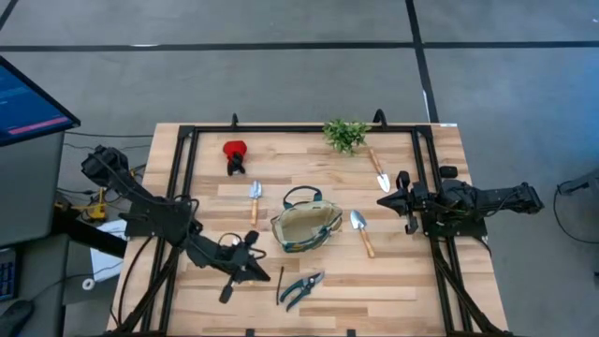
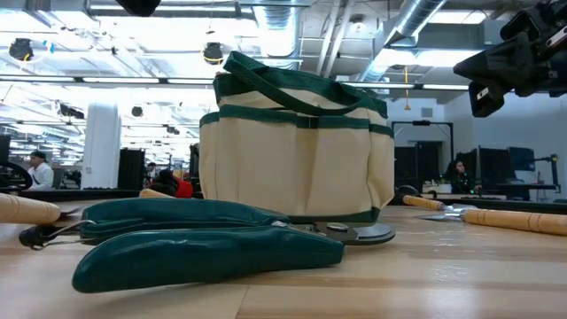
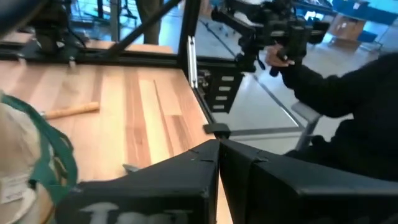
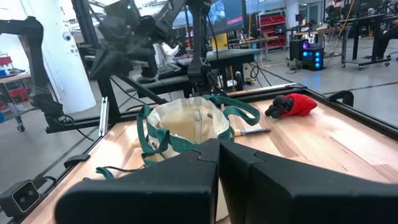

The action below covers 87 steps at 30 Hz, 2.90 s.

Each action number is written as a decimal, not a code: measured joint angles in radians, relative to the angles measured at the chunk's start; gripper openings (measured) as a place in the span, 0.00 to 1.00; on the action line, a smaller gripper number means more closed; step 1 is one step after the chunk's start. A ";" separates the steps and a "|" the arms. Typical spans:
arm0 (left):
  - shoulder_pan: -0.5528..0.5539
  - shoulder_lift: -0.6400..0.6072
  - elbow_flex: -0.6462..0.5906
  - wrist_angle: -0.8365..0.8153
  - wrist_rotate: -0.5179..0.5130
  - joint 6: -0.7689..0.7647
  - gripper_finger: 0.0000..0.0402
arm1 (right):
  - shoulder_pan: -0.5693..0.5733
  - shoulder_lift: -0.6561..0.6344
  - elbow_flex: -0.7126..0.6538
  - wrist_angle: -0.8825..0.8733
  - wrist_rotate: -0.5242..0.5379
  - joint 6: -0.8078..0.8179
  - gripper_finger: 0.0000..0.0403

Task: Pick & Place Garden tools in Gardening bag
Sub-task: Put the green scissors into the gardening bag

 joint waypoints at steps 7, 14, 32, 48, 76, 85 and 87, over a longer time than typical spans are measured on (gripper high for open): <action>0.001 0.091 0.000 0.018 0.010 -0.102 0.00 | 0.000 0.000 0.000 -0.001 0.000 -0.003 0.00; -0.002 0.224 0.000 0.123 0.016 -0.120 0.09 | 0.000 0.000 0.000 -0.002 0.000 -0.003 0.00; 0.050 0.419 -0.001 0.126 0.063 -0.402 0.44 | 0.000 0.000 0.000 -0.002 0.000 -0.003 0.00; 0.050 0.542 0.064 0.246 0.113 -0.489 0.39 | 0.002 0.000 0.000 -0.002 0.000 0.000 0.00; 0.069 0.662 0.146 0.205 0.209 -0.526 0.16 | 0.002 0.000 0.000 -0.002 0.000 0.000 0.00; 0.069 0.662 0.145 0.200 0.193 -0.520 0.01 | 0.002 0.000 0.000 -0.002 0.000 -0.003 0.00; 0.069 0.662 0.144 0.200 0.184 -0.520 0.00 | 0.002 0.000 0.000 -0.002 0.000 -0.003 0.00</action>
